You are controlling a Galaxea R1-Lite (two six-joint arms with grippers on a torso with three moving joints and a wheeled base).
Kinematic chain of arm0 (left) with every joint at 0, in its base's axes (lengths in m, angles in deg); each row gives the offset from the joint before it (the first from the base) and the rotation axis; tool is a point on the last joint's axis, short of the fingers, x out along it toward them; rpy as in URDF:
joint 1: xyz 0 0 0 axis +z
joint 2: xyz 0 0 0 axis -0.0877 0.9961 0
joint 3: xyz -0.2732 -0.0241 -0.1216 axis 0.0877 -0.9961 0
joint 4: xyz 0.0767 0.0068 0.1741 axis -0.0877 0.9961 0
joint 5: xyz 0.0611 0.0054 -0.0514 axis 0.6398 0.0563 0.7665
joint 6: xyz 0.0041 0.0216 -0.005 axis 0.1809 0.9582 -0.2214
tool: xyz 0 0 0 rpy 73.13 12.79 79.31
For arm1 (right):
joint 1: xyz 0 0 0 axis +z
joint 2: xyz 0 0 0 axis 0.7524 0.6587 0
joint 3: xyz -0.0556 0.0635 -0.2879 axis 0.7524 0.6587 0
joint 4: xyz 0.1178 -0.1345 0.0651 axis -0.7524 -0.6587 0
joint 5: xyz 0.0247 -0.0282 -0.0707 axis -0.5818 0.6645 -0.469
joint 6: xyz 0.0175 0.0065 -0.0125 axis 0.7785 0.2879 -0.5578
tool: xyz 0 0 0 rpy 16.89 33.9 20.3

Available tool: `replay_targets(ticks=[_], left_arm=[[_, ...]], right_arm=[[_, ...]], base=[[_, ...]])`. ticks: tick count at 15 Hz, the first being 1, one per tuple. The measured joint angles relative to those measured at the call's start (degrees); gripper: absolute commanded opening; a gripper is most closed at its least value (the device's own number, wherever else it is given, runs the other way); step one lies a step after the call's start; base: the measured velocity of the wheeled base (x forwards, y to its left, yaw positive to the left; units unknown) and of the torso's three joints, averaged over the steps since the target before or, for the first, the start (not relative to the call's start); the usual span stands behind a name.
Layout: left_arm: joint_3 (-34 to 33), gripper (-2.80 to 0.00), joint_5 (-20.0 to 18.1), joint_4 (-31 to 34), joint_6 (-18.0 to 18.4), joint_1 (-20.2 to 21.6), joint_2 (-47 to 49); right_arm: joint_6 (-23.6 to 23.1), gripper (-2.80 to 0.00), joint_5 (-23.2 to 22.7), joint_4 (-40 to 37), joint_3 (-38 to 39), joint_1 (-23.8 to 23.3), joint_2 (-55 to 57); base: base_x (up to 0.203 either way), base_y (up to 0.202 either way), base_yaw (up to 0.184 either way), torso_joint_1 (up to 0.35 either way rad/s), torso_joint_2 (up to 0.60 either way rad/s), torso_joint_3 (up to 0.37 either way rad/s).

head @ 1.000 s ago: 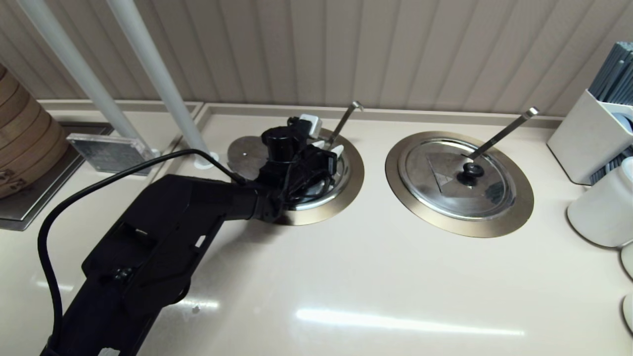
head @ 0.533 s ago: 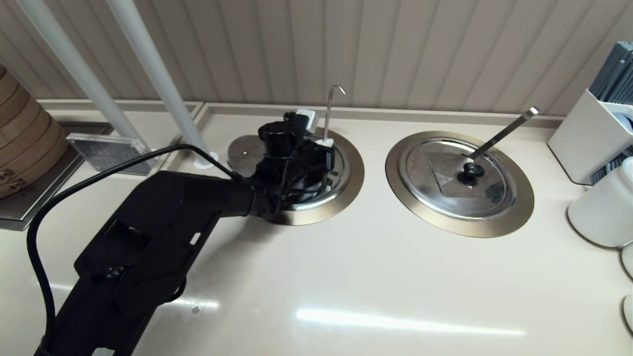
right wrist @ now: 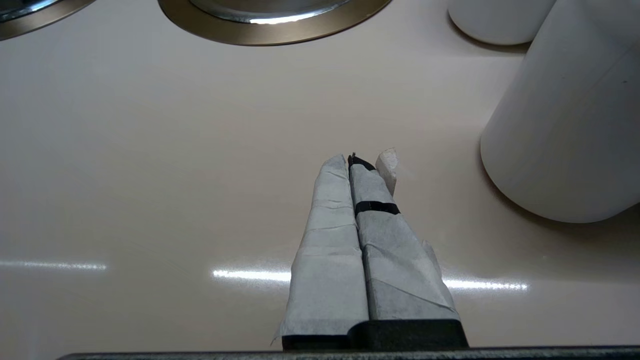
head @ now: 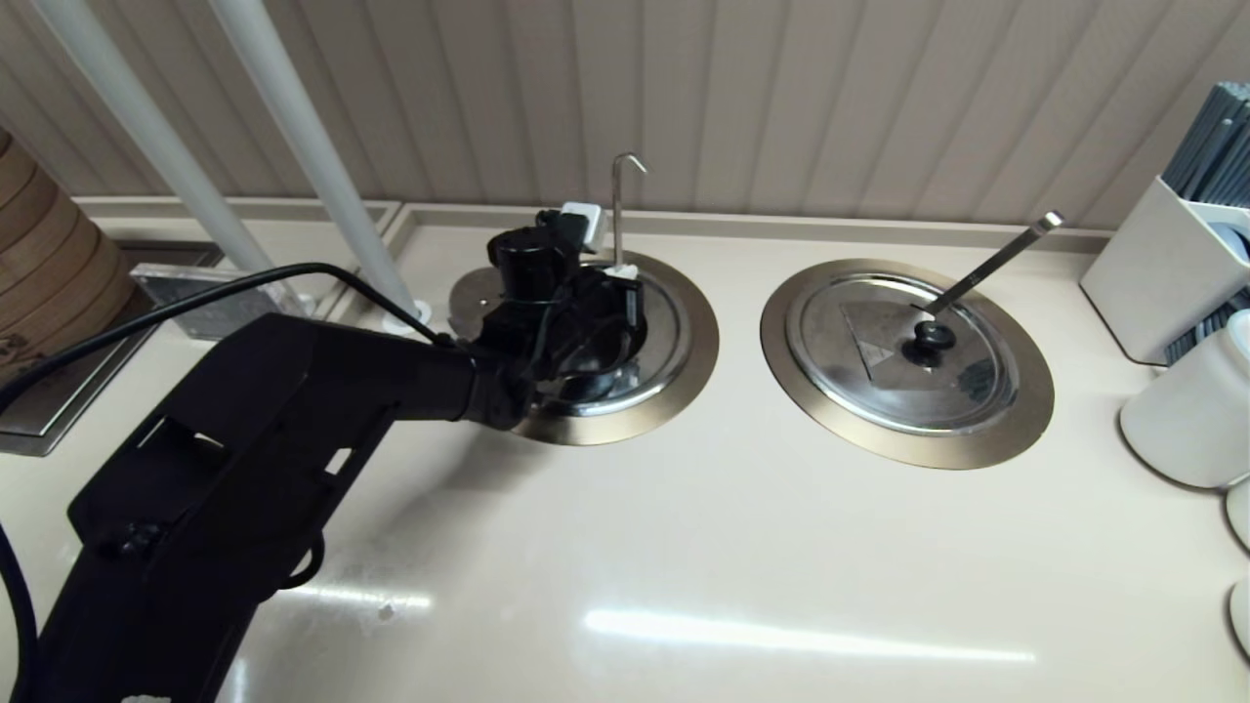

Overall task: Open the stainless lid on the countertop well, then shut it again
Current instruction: Stir with a spoon

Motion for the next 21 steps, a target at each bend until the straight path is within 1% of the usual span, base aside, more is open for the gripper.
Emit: replay_targets(ticks=[2,3,4,7,10,13,16,17,19,21], left_arm=[[-6.9,-2.80,0.3,-5.1,0.3,1.6,-3.9],[-9.4,-2.80,0.3,-6.9,0.5,2.5,-6.0],[-10.3,-2.80,0.4,-6.8,0.8,3.1,-7.7],[-9.8,-2.80,0.5,-6.0,1.0,3.7,-10.2],[-9.3,-2.80,0.2,-5.9,0.9,3.7,-10.6],[-8.6,-2.80,0.3,-7.2,0.6,3.1,-10.1],[-7.7,-2.80,0.8,-10.0,-1.0,2.3,-9.0],[-7.6,-2.80,1.7,-10.2,-2.2,1.8,-8.8],[-7.5,-2.80,2.0,-10.2,-6.1,0.8,-8.7],[-7.4,-2.80,1.8,-8.6,-7.3,0.5,-8.9]], right_arm=[[0.0,-2.80,0.0,0.0,0.0,0.0,0.0],[0.0,-2.80,0.0,0.0,0.0,0.0,0.0],[0.0,-2.80,0.0,0.0,0.0,0.0,0.0],[-0.1,-2.80,0.0,0.0,0.0,0.0,0.0],[-0.1,-2.80,0.0,0.0,0.0,0.0,0.0],[0.0,-2.80,0.0,0.0,0.0,0.0,0.0],[-0.1,-2.80,0.0,0.0,0.0,0.0,0.0],[0.0,-2.80,0.0,0.0,0.0,0.0,0.0],[0.0,-2.80,0.0,0.0,0.0,0.0,0.0],[0.0,-2.80,0.0,0.0,0.0,0.0,0.0]], base=[[0.000,0.000,0.000,0.000,0.00,0.000],[0.000,0.000,0.000,0.000,0.00,0.000],[0.000,0.000,0.000,0.000,0.00,0.000],[0.000,0.000,0.000,0.000,0.00,0.000],[0.000,0.000,0.000,0.000,0.00,0.000],[0.000,0.000,0.000,0.000,0.00,0.000],[0.000,0.000,0.000,0.000,0.00,0.000],[0.000,0.000,0.000,0.000,0.00,0.000],[0.000,0.000,0.000,0.000,0.00,0.000],[0.000,0.000,0.000,0.000,0.00,0.000]])
